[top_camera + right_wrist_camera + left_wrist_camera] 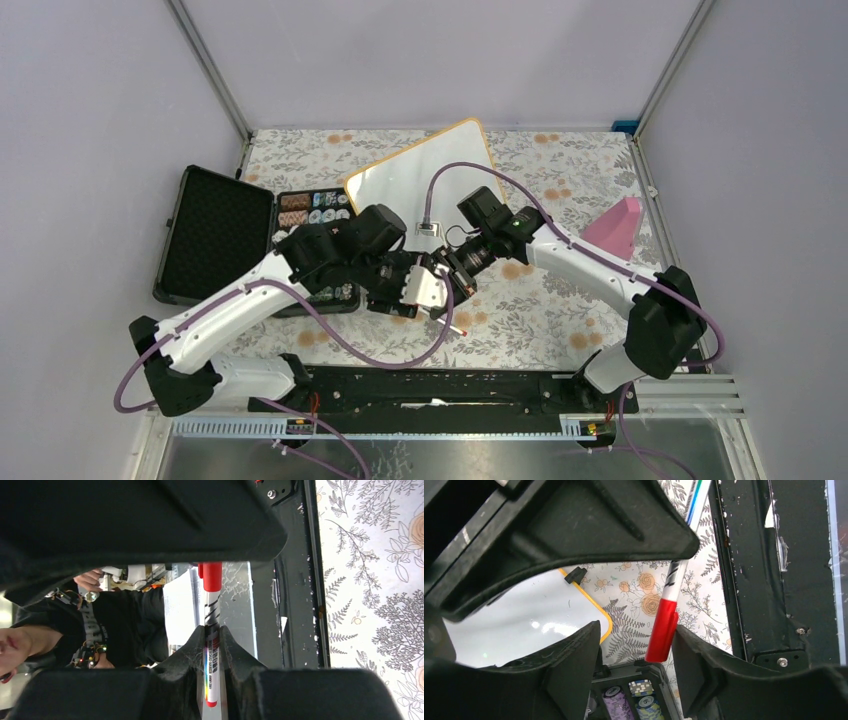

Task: Write a sentence on the whiteboard
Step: Open the whiteboard marker at the center of the board.

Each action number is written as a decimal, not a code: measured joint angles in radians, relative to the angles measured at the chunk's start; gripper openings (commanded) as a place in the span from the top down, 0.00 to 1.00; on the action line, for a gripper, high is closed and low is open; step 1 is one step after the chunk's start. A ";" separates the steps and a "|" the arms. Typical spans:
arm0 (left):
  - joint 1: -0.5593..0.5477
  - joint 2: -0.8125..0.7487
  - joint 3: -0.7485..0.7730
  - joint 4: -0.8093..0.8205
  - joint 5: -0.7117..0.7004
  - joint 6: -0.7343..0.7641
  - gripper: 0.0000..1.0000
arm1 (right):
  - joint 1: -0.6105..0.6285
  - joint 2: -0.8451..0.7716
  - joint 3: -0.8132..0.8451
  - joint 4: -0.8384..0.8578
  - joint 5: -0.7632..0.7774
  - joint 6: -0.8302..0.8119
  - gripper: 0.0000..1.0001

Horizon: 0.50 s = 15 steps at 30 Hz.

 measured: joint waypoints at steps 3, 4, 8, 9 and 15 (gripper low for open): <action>-0.036 0.000 0.000 -0.007 -0.021 0.018 0.48 | 0.000 0.010 0.000 0.005 -0.017 0.012 1.00; -0.044 0.000 0.000 -0.011 -0.026 0.022 0.49 | 0.000 0.010 0.000 0.006 -0.021 0.016 1.00; -0.069 -0.001 -0.025 -0.019 -0.046 0.044 0.73 | 0.000 0.010 0.000 0.006 -0.037 0.021 1.00; -0.071 -0.001 -0.034 -0.023 -0.050 0.047 0.81 | 0.000 0.010 0.000 0.007 -0.038 0.023 1.00; -0.051 -0.005 -0.049 -0.038 -0.015 0.005 1.00 | -0.023 0.010 0.000 0.013 -0.040 0.030 0.44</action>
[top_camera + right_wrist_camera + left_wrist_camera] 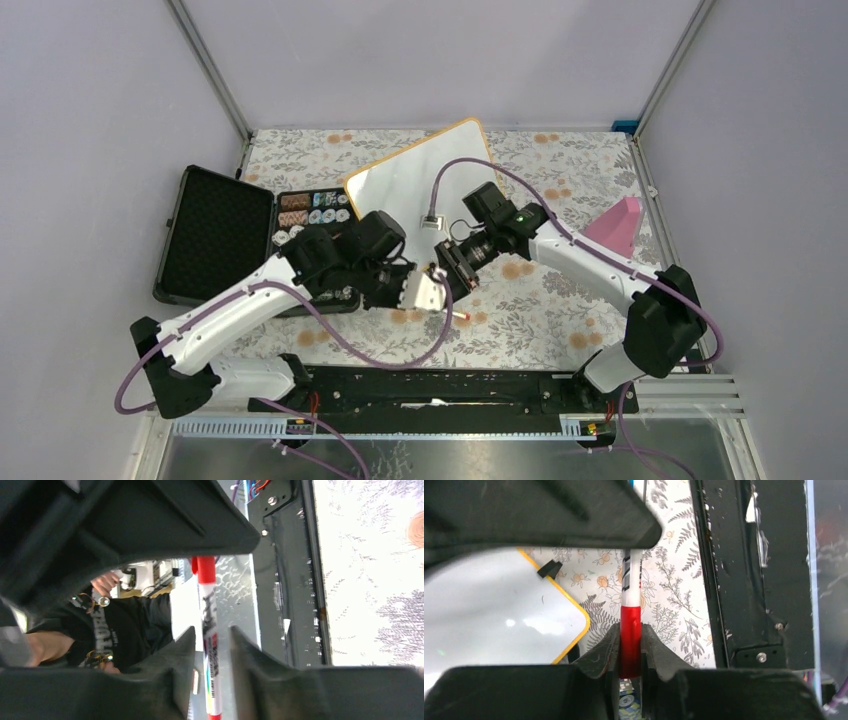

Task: Write a sentence on the whiteboard
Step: Open the whiteboard marker at the center of the board.

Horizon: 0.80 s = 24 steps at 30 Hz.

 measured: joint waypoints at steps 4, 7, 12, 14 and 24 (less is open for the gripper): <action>0.148 -0.025 -0.032 0.058 0.097 -0.093 1.00 | -0.090 0.000 0.011 0.000 0.002 0.014 0.16; 0.269 -0.049 -0.076 0.103 0.179 -0.165 1.00 | -0.189 -0.005 0.040 0.003 0.025 0.016 0.11; 0.435 -0.042 -0.109 0.166 0.381 -0.293 1.00 | -0.239 -0.084 0.053 0.041 0.119 0.031 0.08; 0.481 -0.033 -0.110 0.214 0.457 -0.354 1.00 | -0.237 -0.132 0.040 0.086 0.136 0.060 0.09; 0.489 -0.031 -0.165 0.476 0.614 -0.596 1.00 | -0.236 -0.166 0.012 0.310 0.113 0.261 0.35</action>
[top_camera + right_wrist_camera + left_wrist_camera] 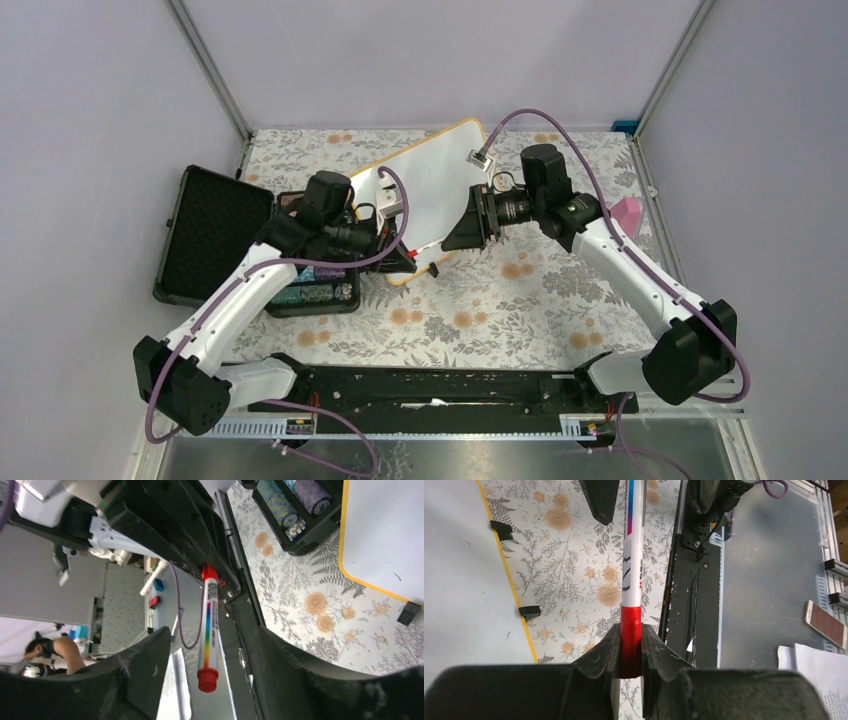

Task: Write a sentence on the whiteboard
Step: Open the whiteboard marker at the center of the board.

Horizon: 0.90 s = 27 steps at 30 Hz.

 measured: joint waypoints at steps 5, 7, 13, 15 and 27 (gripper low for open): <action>0.000 0.000 -0.029 0.072 0.016 -0.083 1.00 | 0.002 0.003 -0.043 0.141 -0.005 0.148 0.44; 0.000 0.000 -0.030 0.086 0.019 -0.103 1.00 | 0.004 0.008 -0.048 0.170 -0.004 0.181 0.47; -0.002 0.001 -0.030 0.113 0.024 -0.136 1.00 | 0.031 0.011 -0.048 0.163 0.013 0.178 0.55; -0.004 0.001 -0.030 0.118 0.024 -0.142 1.00 | 0.038 0.011 -0.048 0.149 0.021 0.168 0.56; -0.014 0.009 -0.031 0.066 0.021 -0.102 1.00 | 0.041 0.011 -0.048 0.095 0.039 0.122 0.55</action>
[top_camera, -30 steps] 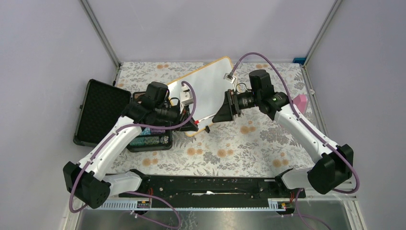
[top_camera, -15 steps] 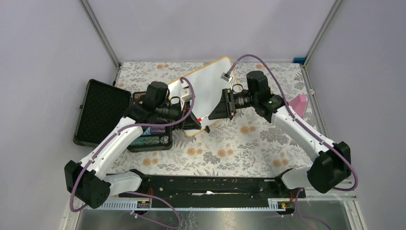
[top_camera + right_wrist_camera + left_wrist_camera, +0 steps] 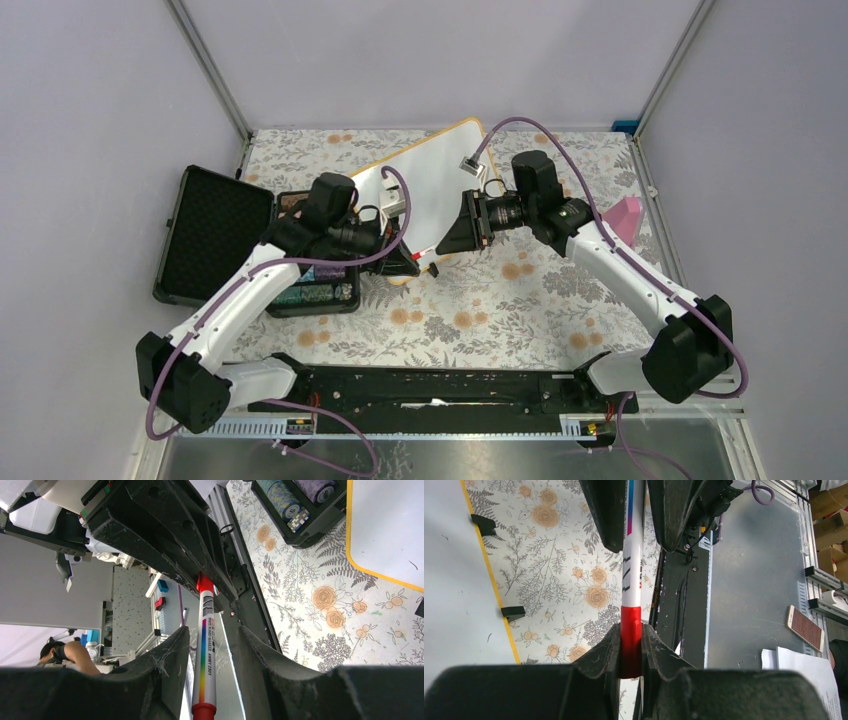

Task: Write a sentence on the whiteboard
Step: Open the whiteboard marker at the center of the board.

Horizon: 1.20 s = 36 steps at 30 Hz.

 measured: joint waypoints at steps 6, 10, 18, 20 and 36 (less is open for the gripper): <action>-0.007 0.008 0.000 -0.014 -0.011 0.008 1.00 | 0.000 0.004 0.000 0.016 -0.004 0.013 0.65; -0.032 0.025 0.000 -0.015 -0.030 0.010 1.00 | 0.001 0.006 0.000 0.021 -0.005 0.016 0.69; -0.048 0.034 0.003 -0.029 -0.040 0.014 1.00 | 0.019 0.013 -0.002 0.017 0.011 0.005 0.70; -0.049 0.037 0.006 -0.035 -0.040 0.014 1.00 | 0.025 0.016 -0.002 0.009 0.014 -0.006 0.71; -0.052 0.053 0.008 -0.058 -0.043 0.014 1.00 | 0.037 0.018 -0.002 -0.034 0.018 -0.058 0.65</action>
